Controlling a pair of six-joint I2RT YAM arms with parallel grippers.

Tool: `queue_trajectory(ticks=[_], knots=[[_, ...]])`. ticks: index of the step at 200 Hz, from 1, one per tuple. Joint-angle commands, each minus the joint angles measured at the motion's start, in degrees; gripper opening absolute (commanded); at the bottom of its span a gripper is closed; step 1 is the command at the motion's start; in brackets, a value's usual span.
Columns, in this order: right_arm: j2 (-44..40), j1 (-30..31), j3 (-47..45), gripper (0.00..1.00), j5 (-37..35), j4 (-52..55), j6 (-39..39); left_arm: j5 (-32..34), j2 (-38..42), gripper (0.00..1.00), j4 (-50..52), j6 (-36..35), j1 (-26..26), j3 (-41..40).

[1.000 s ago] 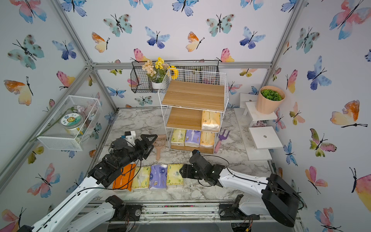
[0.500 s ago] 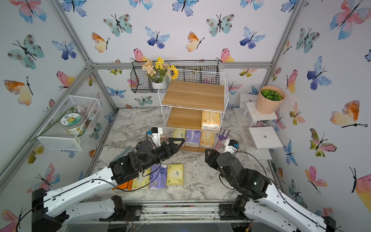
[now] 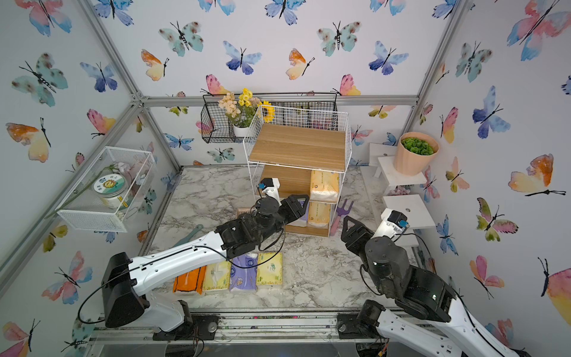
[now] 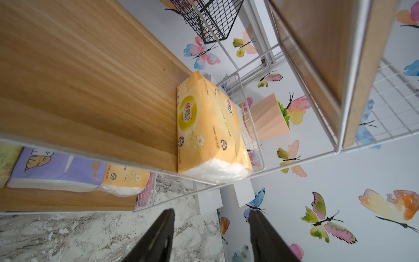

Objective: Remove the tissue boxes from the shelf
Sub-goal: Pick up a box of tissues from the shelf.

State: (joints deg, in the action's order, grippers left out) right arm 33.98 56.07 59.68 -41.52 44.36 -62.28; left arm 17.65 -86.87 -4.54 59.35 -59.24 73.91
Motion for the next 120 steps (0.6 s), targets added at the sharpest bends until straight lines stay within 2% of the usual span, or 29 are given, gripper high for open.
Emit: queue_trajectory(ticks=[1,44,63,120], knots=[[-0.9,0.1,1.3,0.67,-4.0,2.6,1.2,1.9,-2.6,0.57,-4.0,-1.0,1.0,2.4],[-1.9,0.1,1.7,0.67,-5.1,3.4,0.9,-3.5,-7.7,0.55,-8.4,-1.2,2.9,5.6],[-2.4,0.1,1.5,0.67,-5.2,4.0,0.2,-5.2,-10.1,0.55,-5.0,-0.5,4.1,9.1],[-3.1,0.1,1.1,0.67,-5.8,4.2,-0.9,-5.5,-12.7,0.43,-3.3,1.4,5.2,10.7]])
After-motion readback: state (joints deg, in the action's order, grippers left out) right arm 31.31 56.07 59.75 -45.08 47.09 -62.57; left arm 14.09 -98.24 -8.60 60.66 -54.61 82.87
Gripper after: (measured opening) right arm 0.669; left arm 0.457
